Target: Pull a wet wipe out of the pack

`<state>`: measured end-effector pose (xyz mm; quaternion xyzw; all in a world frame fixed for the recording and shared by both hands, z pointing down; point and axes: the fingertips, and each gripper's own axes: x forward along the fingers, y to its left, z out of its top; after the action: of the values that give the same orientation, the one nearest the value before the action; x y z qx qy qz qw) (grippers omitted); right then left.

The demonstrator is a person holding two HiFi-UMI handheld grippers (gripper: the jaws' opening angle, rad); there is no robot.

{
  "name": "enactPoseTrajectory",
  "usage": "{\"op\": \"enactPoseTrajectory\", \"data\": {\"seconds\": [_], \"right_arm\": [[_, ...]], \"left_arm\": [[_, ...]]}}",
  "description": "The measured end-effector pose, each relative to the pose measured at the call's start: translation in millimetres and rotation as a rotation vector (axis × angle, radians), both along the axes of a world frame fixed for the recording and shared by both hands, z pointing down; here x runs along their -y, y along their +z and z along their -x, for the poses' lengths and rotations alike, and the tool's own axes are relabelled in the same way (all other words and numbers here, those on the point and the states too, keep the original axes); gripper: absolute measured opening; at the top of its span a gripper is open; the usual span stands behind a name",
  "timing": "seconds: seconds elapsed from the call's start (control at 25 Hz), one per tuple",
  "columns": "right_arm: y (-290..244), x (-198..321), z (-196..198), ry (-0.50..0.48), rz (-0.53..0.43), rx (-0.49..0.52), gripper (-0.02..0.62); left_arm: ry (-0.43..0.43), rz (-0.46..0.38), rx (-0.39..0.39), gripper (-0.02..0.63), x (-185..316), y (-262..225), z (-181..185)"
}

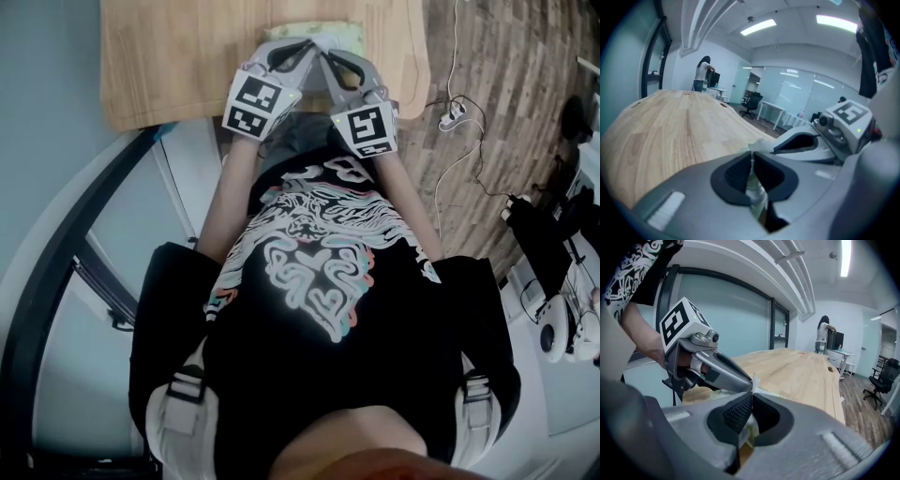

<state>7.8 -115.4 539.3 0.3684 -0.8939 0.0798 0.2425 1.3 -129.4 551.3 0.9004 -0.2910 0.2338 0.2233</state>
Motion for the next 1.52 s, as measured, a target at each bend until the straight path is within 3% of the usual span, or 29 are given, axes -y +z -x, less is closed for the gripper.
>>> {"op": "enactPoseTrajectory", "data": {"seconds": [0.12,0.36,0.8,1.52], "right_arm": [[1.7,-0.4,0.1,-0.006,0.002,-0.003,0.002],[1.1,-1.9,-0.8,-0.005,-0.004,-0.009,0.002],[2.7,-2.4,0.6,-0.008,-0.011,-0.028,0.002],[3.3,-4.0,-0.3,-0.005,-0.028,-0.033,0.002]], "left_arm": [[-0.048,0.016,-0.051,0.006,3.9,0.4,5.0],[-0.066,0.027,-0.064,0.006,1.9,-2.1,5.9],[-0.139,0.079,-0.158,0.006,1.0,-5.5,13.6],[-0.149,0.065,-0.159,0.005,-3.7,-13.8,19.0]]}}
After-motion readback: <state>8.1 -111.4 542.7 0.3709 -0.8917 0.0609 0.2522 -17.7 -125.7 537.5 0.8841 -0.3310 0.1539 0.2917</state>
